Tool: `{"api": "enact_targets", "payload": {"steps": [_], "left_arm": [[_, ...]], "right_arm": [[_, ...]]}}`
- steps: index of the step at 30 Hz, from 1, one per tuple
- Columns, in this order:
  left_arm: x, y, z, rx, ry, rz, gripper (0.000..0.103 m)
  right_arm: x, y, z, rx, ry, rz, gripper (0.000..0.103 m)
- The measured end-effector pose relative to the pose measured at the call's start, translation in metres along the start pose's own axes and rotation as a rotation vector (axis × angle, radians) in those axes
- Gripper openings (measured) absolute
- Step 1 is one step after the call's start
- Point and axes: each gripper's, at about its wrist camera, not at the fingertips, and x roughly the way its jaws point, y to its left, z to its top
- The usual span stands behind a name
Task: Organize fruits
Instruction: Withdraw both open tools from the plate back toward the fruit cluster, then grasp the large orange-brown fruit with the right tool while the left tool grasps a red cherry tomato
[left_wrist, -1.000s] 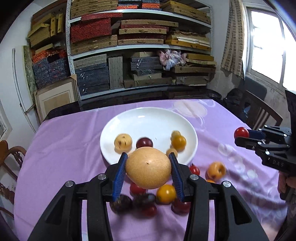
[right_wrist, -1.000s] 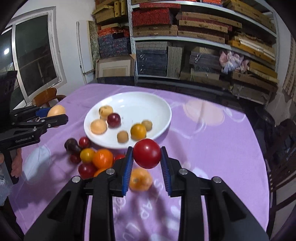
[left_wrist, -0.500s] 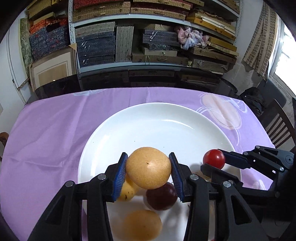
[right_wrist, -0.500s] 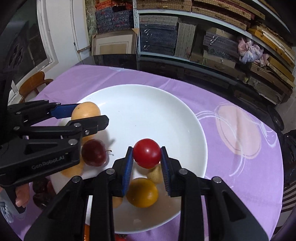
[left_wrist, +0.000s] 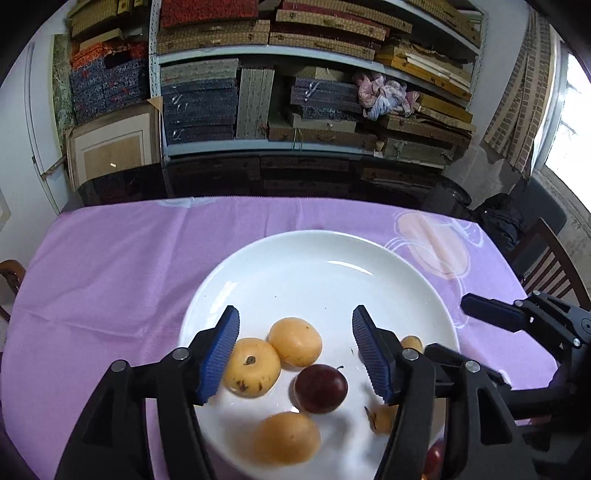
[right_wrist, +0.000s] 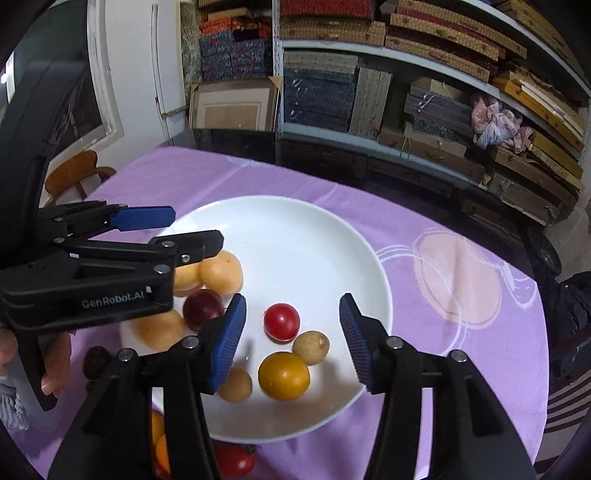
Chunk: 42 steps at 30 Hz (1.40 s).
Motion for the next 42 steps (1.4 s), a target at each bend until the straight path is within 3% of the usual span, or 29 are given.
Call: {"api": "enact_targets", "payload": {"steps": [3, 5, 11, 13, 16, 20, 23, 26, 29, 35, 36, 39, 42], "left_arm": [[-0.055, 0.004, -0.016, 0.016, -0.09, 0.01, 0.086], [-0.083, 0.006, -0.041, 0.034, -0.133, 0.056, 0.098], [-0.1, -0.005, -0.146, 0.119, -0.082, 0.139, 0.099], [-0.101, -0.012, -0.176, 0.143, -0.072, 0.152, 0.099], [-0.099, -0.023, -0.206, 0.187, -0.06, 0.152, 0.099], [-0.085, -0.034, -0.224, 0.241, -0.01, 0.14, 0.099], [-0.069, -0.033, -0.227, 0.258, 0.082, 0.127, 0.1], [-0.066, -0.024, -0.226, 0.214, 0.102, 0.084, 0.1], [-0.062, -0.008, -0.224, 0.13, 0.133, 0.019, 0.1], [-0.061, -0.01, -0.222, 0.136, 0.134, 0.025, 0.1], [-0.061, -0.01, -0.223, 0.136, 0.134, 0.025, 0.1], [-0.061, -0.01, -0.223, 0.136, 0.134, 0.025, 0.1], [-0.061, -0.01, -0.223, 0.136, 0.134, 0.025, 0.1]], "right_arm": [[-0.067, -0.006, -0.018, 0.038, -0.163, -0.015, 0.098], [-0.106, -0.01, -0.043, 0.064, -0.265, -0.032, 0.099], [-0.146, -0.025, -0.145, 0.265, -0.373, 0.022, 0.099], [-0.143, -0.023, -0.172, 0.308, -0.339, 0.06, 0.099], [-0.132, -0.006, -0.19, 0.238, -0.236, 0.064, 0.099], [-0.116, 0.023, -0.199, 0.097, -0.142, -0.059, 0.099], [-0.11, 0.028, -0.2, 0.061, -0.11, -0.108, 0.099], [-0.097, 0.021, -0.19, 0.044, -0.068, -0.164, 0.099], [-0.08, 0.011, -0.177, 0.043, -0.038, -0.154, 0.099], [-0.052, 0.008, -0.165, -0.007, -0.007, -0.154, 0.099], [-0.049, 0.009, -0.165, -0.016, -0.009, -0.156, 0.097], [-0.041, 0.01, -0.161, -0.029, 0.014, -0.133, 0.072], [-0.034, 0.009, -0.157, -0.034, 0.039, -0.12, 0.072]]}}
